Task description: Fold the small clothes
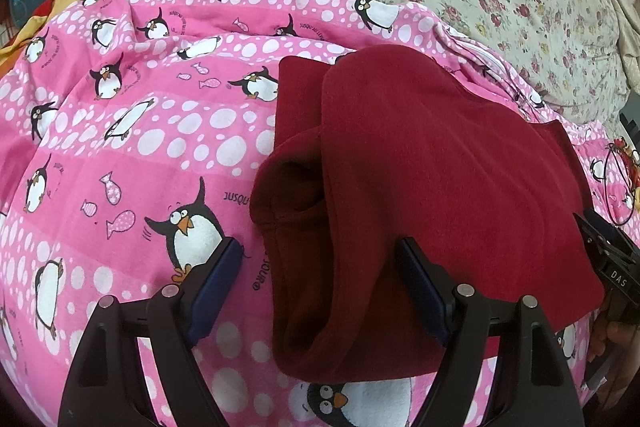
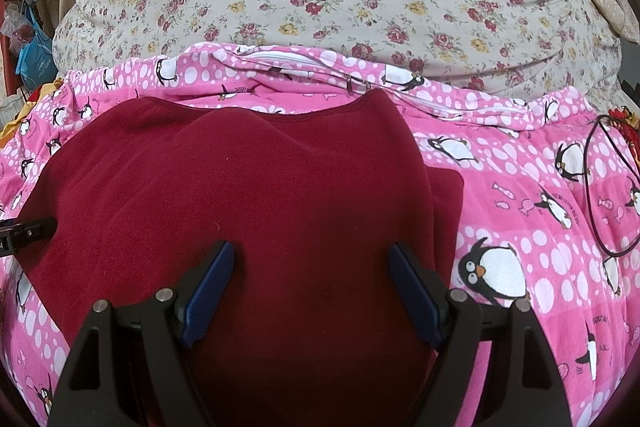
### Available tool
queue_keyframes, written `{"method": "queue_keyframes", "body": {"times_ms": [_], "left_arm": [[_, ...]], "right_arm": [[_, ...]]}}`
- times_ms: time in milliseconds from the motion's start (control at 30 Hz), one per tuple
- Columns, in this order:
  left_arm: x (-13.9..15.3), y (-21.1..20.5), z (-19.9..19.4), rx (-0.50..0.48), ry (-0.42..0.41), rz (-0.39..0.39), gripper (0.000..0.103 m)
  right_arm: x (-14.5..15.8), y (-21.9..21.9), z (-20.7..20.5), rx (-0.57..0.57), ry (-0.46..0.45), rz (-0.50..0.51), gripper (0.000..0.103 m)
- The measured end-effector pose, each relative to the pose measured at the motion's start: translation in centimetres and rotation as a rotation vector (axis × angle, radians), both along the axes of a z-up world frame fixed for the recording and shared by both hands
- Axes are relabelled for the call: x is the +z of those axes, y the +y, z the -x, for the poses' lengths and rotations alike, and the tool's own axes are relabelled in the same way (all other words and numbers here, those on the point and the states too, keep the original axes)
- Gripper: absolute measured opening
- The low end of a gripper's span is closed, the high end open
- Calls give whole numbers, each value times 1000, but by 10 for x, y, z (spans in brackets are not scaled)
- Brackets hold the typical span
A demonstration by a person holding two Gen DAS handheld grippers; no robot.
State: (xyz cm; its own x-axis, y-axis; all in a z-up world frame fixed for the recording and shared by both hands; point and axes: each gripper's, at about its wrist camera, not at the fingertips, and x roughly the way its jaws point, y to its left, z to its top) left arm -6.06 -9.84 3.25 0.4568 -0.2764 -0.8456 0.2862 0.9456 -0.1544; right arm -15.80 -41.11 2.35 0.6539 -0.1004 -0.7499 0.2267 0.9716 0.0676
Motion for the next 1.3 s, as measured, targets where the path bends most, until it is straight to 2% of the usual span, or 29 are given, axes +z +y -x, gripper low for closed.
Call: {"method": "queue_keyframes", "body": {"times_ms": [700, 833, 867, 1000, 1067, 1200, 1300], "left_arm": [[0, 0, -1, 0, 5, 4, 72], [1, 1, -1, 2, 17, 12, 72], [1, 1, -1, 2, 21, 13, 72], [6, 8, -1, 4, 48, 31, 71], [8, 13, 2, 8, 58, 48, 70], [14, 30, 8, 45, 54, 81, 69], [14, 41, 7, 101, 52, 126, 69]], "right_arm": [[0, 0, 0, -1, 0, 4, 83], [14, 10, 0, 2, 52, 57, 83], [19, 13, 0, 15, 60, 50, 83], [35, 31, -13, 126, 64, -143, 83], [36, 43, -27, 163, 86, -197, 83], [38, 79, -67, 231, 101, -215, 83], [36, 102, -97, 268, 132, -278, 83]]}}
